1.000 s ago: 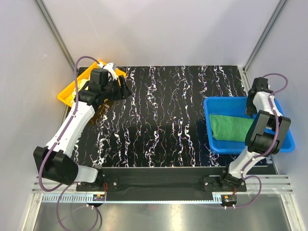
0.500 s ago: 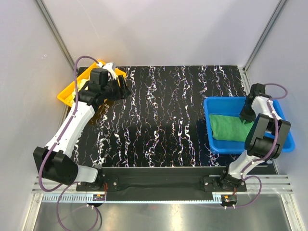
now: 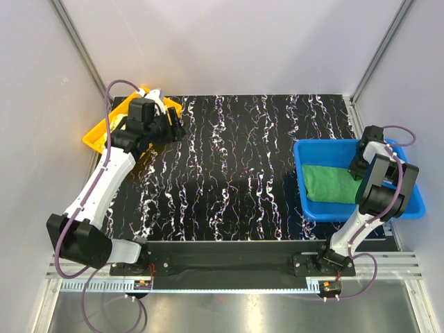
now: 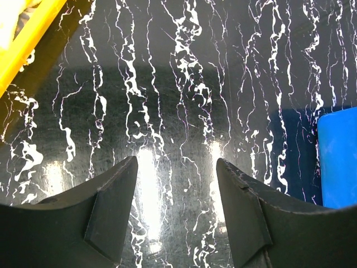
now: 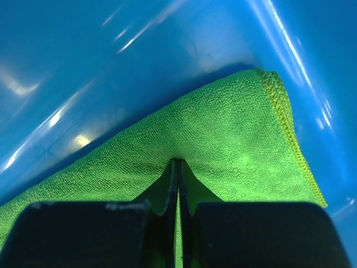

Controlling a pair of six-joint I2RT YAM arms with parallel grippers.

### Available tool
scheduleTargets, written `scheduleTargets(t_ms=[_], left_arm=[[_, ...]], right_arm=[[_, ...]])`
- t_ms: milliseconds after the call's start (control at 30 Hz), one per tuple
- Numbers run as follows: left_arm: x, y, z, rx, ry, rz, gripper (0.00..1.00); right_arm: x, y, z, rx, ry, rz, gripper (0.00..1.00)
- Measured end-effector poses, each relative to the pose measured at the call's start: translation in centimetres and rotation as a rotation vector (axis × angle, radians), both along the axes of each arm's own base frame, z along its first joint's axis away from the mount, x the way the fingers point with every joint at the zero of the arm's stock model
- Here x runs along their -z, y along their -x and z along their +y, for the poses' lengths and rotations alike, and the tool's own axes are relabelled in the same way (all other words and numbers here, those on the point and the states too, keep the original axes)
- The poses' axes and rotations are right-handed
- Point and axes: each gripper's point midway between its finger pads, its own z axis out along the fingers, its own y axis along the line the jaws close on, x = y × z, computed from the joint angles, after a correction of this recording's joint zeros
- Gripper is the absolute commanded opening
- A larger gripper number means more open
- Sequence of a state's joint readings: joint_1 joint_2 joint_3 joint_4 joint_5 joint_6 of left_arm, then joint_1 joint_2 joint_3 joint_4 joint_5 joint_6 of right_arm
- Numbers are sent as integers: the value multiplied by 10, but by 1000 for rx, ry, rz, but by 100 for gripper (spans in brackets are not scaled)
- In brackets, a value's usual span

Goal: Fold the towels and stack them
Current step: Neatly place the folded towel into the bin

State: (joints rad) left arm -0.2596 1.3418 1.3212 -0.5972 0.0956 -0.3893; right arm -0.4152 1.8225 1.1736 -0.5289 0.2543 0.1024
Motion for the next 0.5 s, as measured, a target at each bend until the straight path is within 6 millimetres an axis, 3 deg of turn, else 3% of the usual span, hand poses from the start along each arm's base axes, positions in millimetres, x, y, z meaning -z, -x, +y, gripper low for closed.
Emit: scheduleTargets(t_ms=[267,500], left_arm=[[-18,-8,4,-26,-9,-37,65],[-46,-17,12,-80,-22,-103,66]], right_arm=[[0,-14,-15,-13,48,-20,1],[-5,-23,-4,-42,-7,-67,10]])
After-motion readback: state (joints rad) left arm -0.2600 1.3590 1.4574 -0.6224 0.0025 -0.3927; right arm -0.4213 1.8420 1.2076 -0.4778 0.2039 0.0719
